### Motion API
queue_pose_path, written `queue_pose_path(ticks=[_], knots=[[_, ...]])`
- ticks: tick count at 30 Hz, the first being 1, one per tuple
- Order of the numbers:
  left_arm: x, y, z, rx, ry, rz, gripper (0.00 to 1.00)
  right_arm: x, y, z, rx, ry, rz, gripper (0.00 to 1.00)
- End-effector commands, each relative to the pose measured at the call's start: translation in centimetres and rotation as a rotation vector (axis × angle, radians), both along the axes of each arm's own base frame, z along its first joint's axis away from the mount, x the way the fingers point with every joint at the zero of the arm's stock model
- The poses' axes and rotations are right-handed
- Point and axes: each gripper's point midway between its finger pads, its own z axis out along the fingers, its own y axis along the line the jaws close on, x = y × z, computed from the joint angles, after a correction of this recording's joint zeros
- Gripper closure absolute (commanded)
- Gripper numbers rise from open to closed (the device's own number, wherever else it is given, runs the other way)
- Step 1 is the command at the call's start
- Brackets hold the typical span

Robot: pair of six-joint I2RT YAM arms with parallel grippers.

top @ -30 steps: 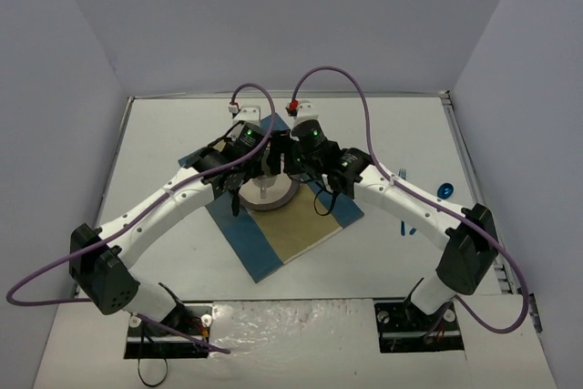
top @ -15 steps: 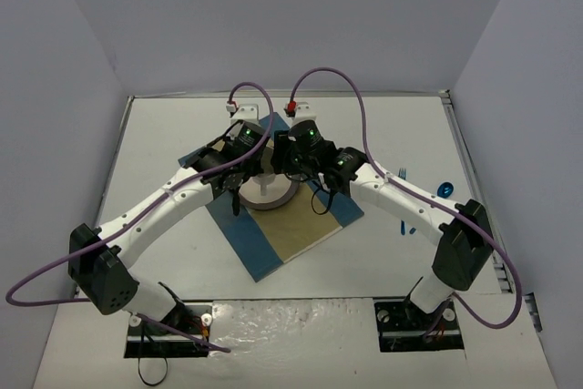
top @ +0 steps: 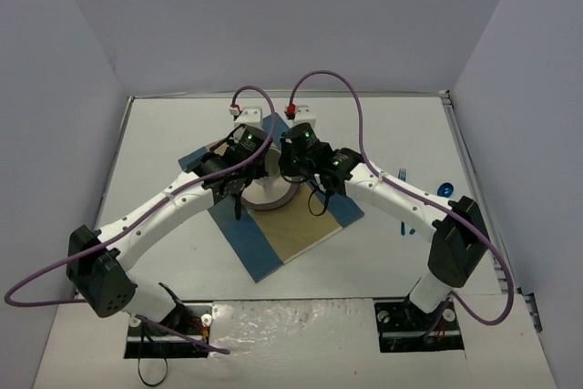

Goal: Set the dinner table for one person

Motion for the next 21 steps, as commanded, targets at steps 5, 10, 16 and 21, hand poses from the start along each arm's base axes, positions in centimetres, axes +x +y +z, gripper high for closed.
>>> queue_pose_path(ticks=[5,10,16,21], knots=[[0.3,-0.1,6.8,-0.149,-0.188,-0.012,0.55,0.8,-2.0,3.1,0.043,-0.052,-0.049,1.00],[-0.5,0.7,8.5,-0.173,-0.238,-0.028,0.31,1.0,-5.2,2.3,-0.007,-0.022,-0.089,1.00],[-1.4,4.9,8.5,-0.079,-0.268,0.006,0.09,0.7,-10.8,0.6,-0.067,0.030,-0.153,1.00],[-1.6,10.2,7.2,-0.009,-0.246,0.075,0.06,0.2,-14.0,-1.9,-0.115,0.074,-0.188,1.00]])
